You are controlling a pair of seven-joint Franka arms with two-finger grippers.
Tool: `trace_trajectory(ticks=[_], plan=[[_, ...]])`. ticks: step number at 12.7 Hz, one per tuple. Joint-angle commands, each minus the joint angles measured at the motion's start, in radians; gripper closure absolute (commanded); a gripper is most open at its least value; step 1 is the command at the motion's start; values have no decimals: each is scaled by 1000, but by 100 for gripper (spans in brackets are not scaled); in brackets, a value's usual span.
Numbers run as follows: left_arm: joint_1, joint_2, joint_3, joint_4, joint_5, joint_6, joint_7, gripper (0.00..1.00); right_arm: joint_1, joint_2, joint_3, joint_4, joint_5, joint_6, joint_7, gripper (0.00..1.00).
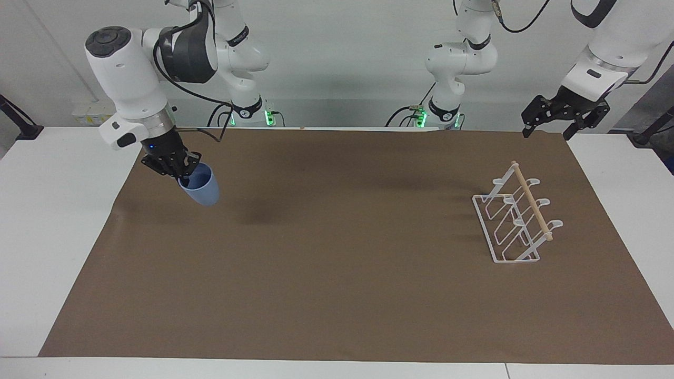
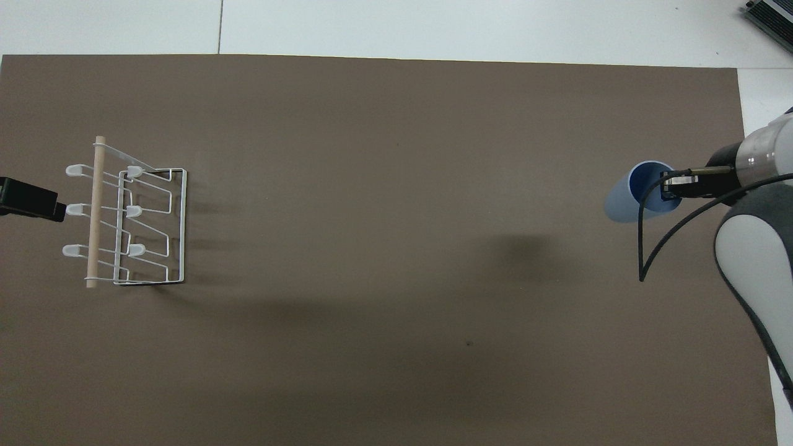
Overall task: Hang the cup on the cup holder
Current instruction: 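Lift the blue cup and carry it toward the rack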
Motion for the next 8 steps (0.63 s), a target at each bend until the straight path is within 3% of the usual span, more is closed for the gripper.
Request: trace_trajectory(ticks=[1, 5, 8], plan=[[2, -25, 0, -29, 6, 12, -7, 0, -6, -25, 7, 23, 6, -42, -50, 99], [2, -25, 0, -29, 6, 11, -7, 0, -4, -42, 27, 24, 31, -42, -162, 99], [0, -25, 0, -29, 8, 8, -10, 0, -3, -42, 47, 27, 242, -3, -202, 99]])
